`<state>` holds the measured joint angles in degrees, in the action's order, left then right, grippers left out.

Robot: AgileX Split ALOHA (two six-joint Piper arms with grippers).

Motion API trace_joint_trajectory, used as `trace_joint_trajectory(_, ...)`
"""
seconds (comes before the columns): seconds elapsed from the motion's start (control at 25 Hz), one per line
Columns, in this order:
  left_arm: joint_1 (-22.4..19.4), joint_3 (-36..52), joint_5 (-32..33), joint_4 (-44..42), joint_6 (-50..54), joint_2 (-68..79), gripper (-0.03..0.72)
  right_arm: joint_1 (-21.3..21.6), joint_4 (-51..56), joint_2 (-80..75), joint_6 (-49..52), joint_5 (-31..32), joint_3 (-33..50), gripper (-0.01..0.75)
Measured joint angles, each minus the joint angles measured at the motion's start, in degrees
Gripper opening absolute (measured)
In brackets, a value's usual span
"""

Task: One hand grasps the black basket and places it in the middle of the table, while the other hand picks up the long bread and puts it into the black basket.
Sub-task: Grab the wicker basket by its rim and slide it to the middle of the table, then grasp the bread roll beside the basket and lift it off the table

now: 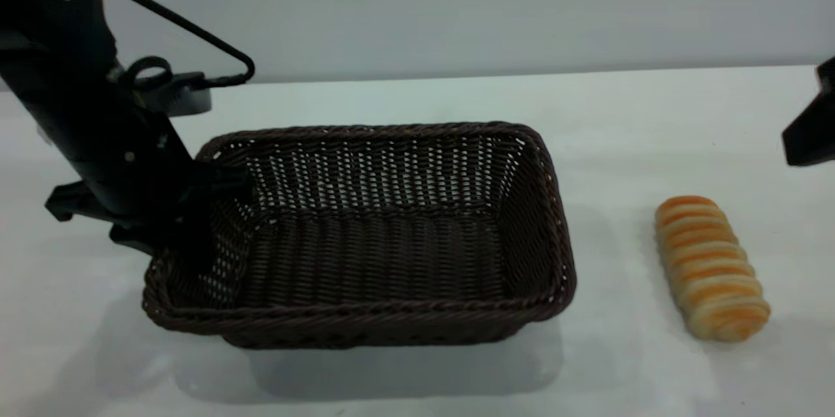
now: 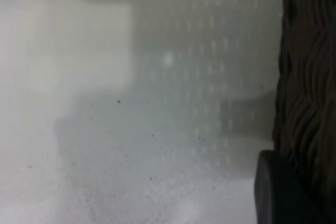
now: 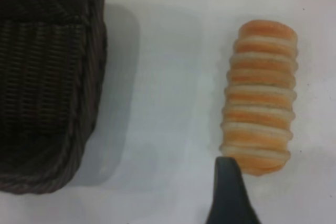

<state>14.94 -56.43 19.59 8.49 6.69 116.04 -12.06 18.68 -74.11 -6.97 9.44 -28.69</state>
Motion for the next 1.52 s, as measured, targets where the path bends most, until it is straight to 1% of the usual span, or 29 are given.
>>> trace_joint_trajectory(0.04, 0.06, -0.08, 0.76, 0.18, -0.54, 0.12, 0.271, 0.0, 0.02, -0.79, -0.19, -0.83, 0.01, 0.493)
trace_joint_trajectory(0.12, 0.1, -0.08, 3.09, 1.4, -1.1, 0.46, 0.406, 0.0, 0.07, -2.1, -0.93, -2.26, 0.01, 0.493)
trace_joint_trajectory(0.16, 0.1, -0.25, 3.92, 2.46, -1.22, 0.46, 0.496, 0.0, 0.07, -2.84, -1.17, -2.86, 0.01, 0.493)
trace_joint_trajectory(0.2, 0.1, -0.6, 4.39, 3.0, -1.26, 0.46, 0.556, 0.0, 0.07, -3.59, -1.31, -3.6, 0.01, 0.493)
trace_joint_trajectory(0.28, 0.1, -0.95, 4.82, 3.87, -1.38, -0.41, 0.641, 0.0, 0.07, -4.96, -1.48, -4.82, -0.01, 0.493)
trace_joint_trajectory(0.32, 0.1, -1.01, 5.04, 3.94, -1.75, -1.09, 0.659, 0.0, 0.07, -5.72, -1.64, -5.43, -0.01, 0.493)
trace_joint_trajectory(0.44, 0.1, -1.01, 5.1, 3.52, -2.72, -5.06, 0.661, 0.0, 0.09, -8.17, -2.72, -6.24, -0.82, 0.493)
trace_joint_trajectory(0.6, 0.1, -1.01, 5.15, 2.67, -2.96, -12.73, 0.603, 0.0, 0.09, -12.2, -2.96, -6.66, -3.8, 0.498)
trace_joint_trajectory(0.76, 0.1, -1.01, 5.21, 2.61, -2.84, -19.86, 0.55, 0.0, 0.09, -17.2, -4.28, -6.86, -7.15, 0.536)
trace_joint_trajectory(0.88, 0.1, -1.01, 5.64, 2.61, -2.82, -25.21, 0.54, 0.0, 0.09, -21.96, -5.56, -6.48, -9.53, 0.564)
trace_joint_trajectory(1.16, 0.1, -1.01, 6.25, 3.19, -2.77, -35.94, 0.538, 0.0, -1.2, -34.09, -5.94, 2.63, -17.82, 0.577)
trace_joint_trajectory(1.4, 0.1, -1.01, 9.16, 4.67, -2.77, -41.13, 0.538, 0.07, -1.54, -39.52, -5.94, 4.46, -22.54, 0.577)
trace_joint_trajectory(1.52, 0.1, -0.91, 10.5, 6.25, -2.77, -42.97, 0.536, 1.17, -2.02, -42.89, -5.94, 5.64, -24.2, 0.577)
